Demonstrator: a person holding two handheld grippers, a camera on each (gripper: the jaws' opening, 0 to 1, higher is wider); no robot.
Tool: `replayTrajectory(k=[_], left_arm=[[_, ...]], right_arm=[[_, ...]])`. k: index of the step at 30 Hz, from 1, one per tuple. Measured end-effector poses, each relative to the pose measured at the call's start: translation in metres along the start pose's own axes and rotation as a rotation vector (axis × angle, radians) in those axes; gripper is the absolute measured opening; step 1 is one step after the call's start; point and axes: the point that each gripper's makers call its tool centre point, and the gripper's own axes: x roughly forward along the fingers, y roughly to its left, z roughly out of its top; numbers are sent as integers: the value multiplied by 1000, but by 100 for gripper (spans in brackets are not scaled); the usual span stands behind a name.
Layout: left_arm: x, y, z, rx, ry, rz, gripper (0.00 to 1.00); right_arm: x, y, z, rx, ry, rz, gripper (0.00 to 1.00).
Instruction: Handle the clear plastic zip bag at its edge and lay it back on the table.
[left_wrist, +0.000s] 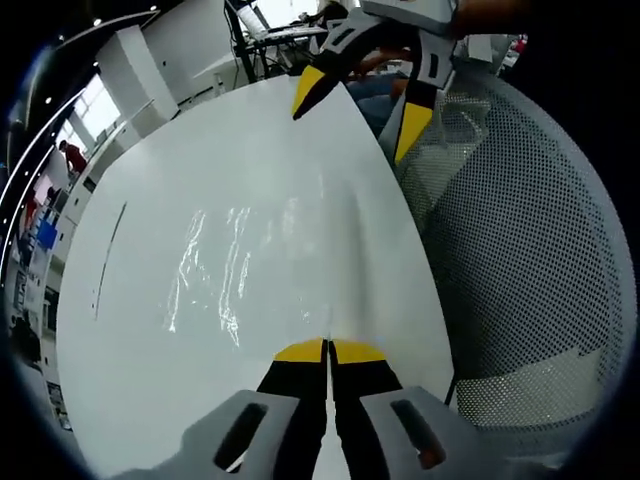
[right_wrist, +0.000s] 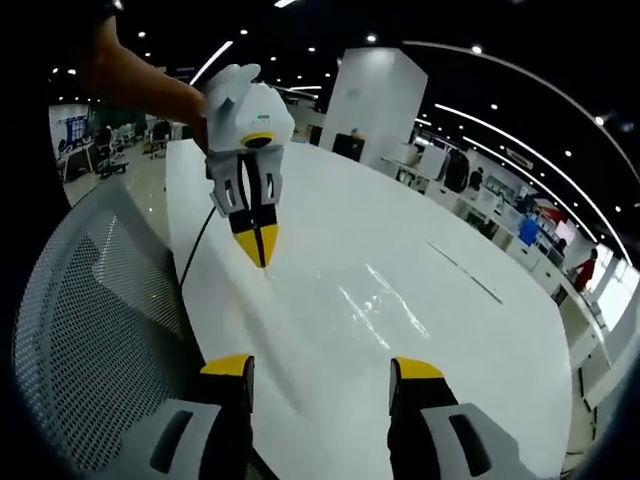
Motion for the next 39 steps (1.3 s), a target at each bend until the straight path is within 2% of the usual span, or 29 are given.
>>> replayTrajectory(k=[4,12,26,35,39], left_arm=[[-3,0,3,-9,3,2,0],[-9,1,16,-9,-7,23,0],[-14,0,32,7,21,31,0],[-20,-1,40,8,9,28,0],[-22,-2,44,10,-1,30,0]], right_arm=[[6,2,6,-4,-10,10,50],[12,5,11,-5,-17,43,41],[22,9,24,-60,-28,78,30],[27,9,29,-89,-30,103,15],[29,9,30,-101,-29,109,13]])
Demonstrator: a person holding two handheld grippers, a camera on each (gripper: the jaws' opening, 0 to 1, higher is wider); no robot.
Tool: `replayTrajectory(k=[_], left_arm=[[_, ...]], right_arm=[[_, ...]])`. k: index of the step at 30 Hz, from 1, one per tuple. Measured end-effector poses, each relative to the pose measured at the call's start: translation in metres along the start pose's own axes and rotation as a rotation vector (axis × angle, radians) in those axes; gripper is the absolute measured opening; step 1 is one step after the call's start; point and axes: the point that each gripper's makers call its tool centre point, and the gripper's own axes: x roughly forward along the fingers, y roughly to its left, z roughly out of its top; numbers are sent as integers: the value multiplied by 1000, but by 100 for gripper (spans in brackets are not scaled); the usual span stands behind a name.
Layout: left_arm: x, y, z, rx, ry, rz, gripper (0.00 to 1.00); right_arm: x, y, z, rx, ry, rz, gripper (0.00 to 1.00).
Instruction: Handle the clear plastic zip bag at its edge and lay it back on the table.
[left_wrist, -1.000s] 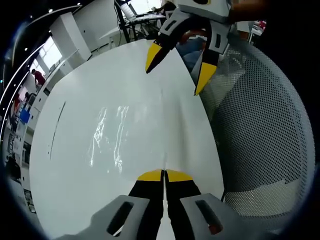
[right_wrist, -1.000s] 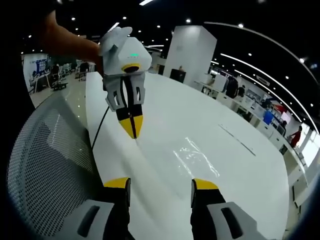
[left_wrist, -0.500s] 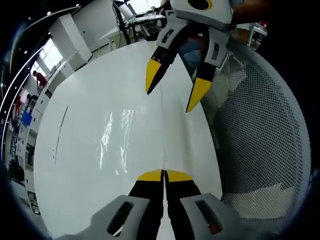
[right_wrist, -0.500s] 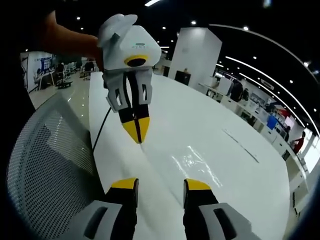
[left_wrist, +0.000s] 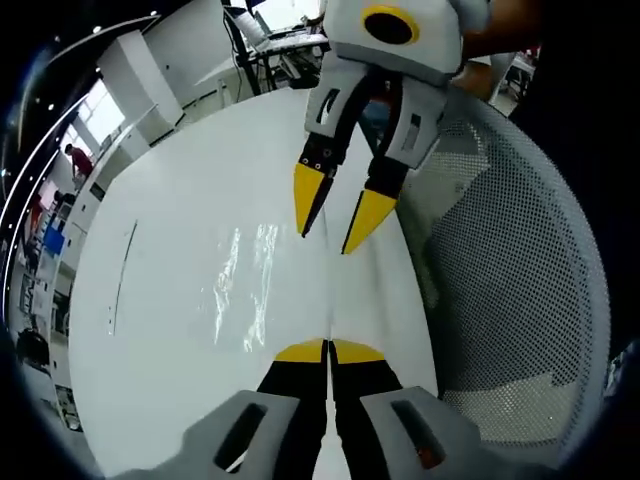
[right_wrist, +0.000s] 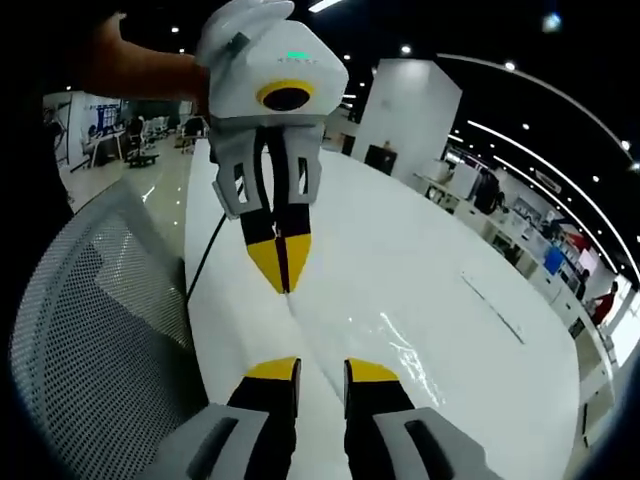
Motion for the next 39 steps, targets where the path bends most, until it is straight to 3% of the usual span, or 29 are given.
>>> replayTrajectory(k=[9,18,39], left_arm=[[-4,-2,10,26,-28,5,0],[-3,6,11,127,-51,53,0],[13,13,6,185,-51,48,0]], right_arm=[[3,1,0,-60,10,9,0],[2,1,3,-118,5,12,0],[-1,5,9,-115,-18,35,0]])
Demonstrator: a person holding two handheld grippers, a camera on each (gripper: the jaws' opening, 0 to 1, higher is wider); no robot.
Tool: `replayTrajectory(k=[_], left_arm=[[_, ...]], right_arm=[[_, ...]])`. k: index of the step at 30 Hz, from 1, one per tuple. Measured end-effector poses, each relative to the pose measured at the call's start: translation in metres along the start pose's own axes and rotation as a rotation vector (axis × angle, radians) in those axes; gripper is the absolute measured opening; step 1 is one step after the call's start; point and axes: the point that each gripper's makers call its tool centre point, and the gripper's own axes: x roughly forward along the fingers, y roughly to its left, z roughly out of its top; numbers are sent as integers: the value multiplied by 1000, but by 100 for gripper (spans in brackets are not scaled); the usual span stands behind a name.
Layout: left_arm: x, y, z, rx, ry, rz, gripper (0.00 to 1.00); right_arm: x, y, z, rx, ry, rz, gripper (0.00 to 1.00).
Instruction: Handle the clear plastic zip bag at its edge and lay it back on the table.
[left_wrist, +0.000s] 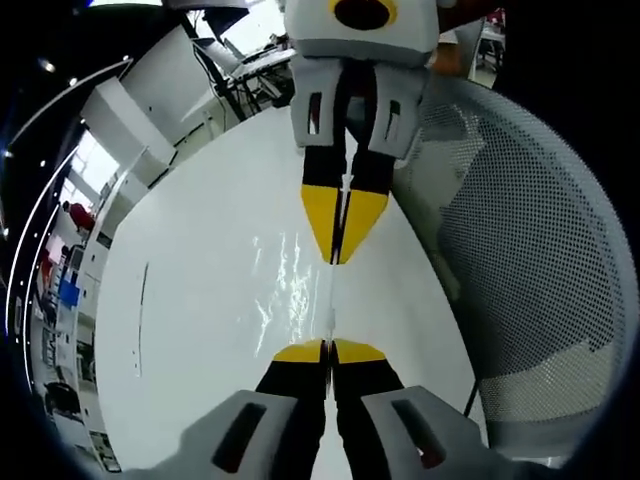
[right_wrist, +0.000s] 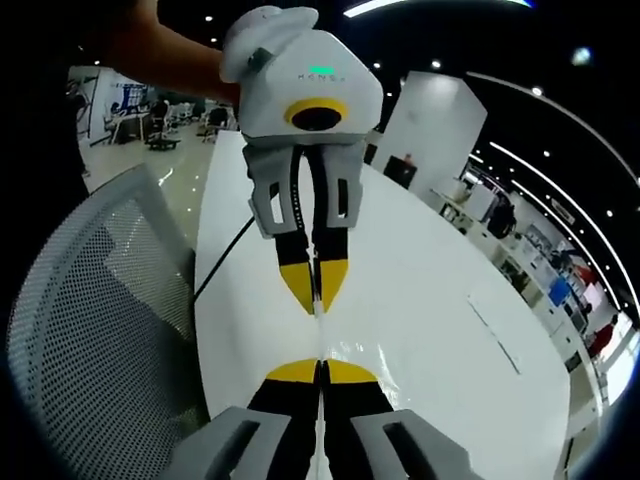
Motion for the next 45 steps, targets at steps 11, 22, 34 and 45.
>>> replayTrajectory(k=[11,22,34,45], left_arm=[[1,-4,-1,-20,8,-15,0],[3,-5,-2,-25,31,-29,0],[2,-5,6,-6,23,-43,0],[3,-7,11,9,22,-55,0]], right_arm=[[1,0,4,26,-11,7,3],[7,2,15,8,-33,36,6],[14,0,20,-7,-38,47,6],[20,3,19,-25,-25,61,5]])
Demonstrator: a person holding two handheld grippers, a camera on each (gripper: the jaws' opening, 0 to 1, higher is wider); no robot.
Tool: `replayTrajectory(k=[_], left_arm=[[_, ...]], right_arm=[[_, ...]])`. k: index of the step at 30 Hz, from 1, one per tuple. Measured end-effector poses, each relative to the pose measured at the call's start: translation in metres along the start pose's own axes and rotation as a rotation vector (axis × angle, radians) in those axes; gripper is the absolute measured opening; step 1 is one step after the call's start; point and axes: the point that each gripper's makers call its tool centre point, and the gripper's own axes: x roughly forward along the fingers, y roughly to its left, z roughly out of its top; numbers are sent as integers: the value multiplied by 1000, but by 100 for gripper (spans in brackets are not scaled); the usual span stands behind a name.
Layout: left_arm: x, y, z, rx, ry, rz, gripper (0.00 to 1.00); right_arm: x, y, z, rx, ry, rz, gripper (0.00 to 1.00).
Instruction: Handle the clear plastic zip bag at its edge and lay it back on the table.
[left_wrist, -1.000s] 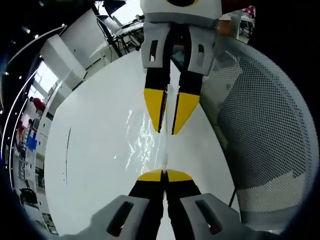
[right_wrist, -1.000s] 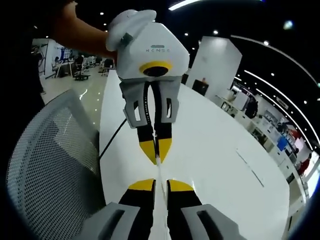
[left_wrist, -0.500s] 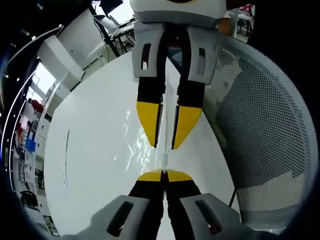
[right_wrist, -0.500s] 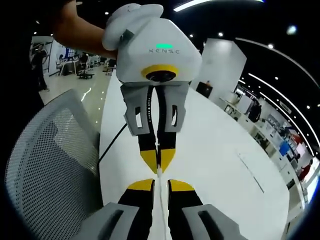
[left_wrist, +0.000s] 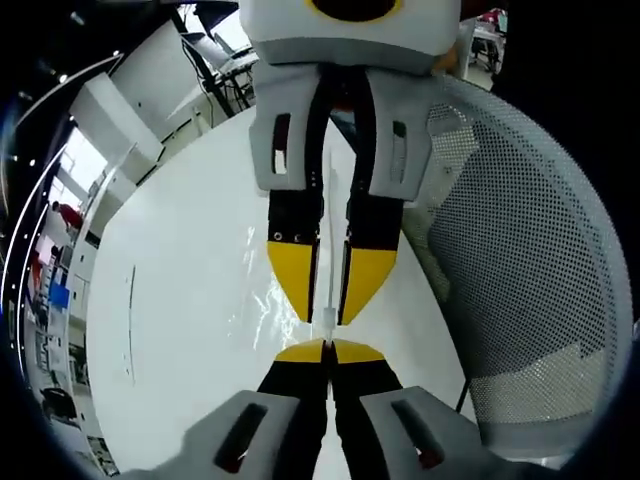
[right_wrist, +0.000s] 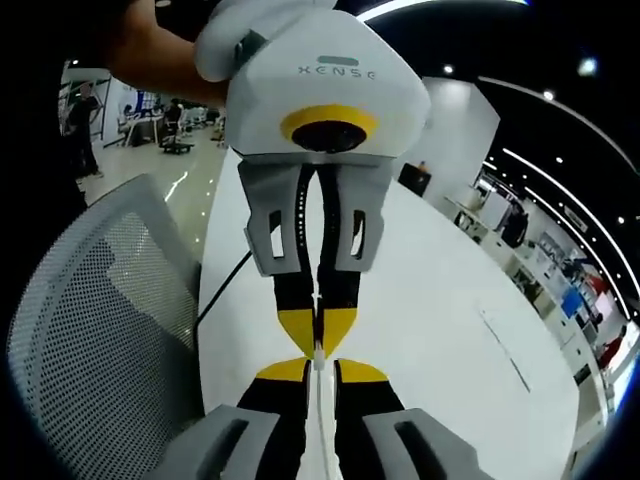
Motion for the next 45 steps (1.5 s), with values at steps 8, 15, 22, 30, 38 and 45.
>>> replayTrajectory(k=[8,15,22,30,38,45], left_arm=[[0,-2,2,4,-2,-12,0],[1,-2,4,-1,-8,-15,0],[1,-2,3,-14,-4,-24,0],[2,-6,1,-28,4,-39,0],[2,-7,-1,-35,11,-41,0],[2,-9,-4,-58,5,-41,0]], right_arm=[[3,2,-2,-8,12,2,3],[5,3,-3,-14,17,5,0],[6,4,-3,-37,22,4,0],[7,7,-4,-31,25,13,0],[10,8,-5,-24,21,21,0],[12,11,-4,-19,24,26,0]])
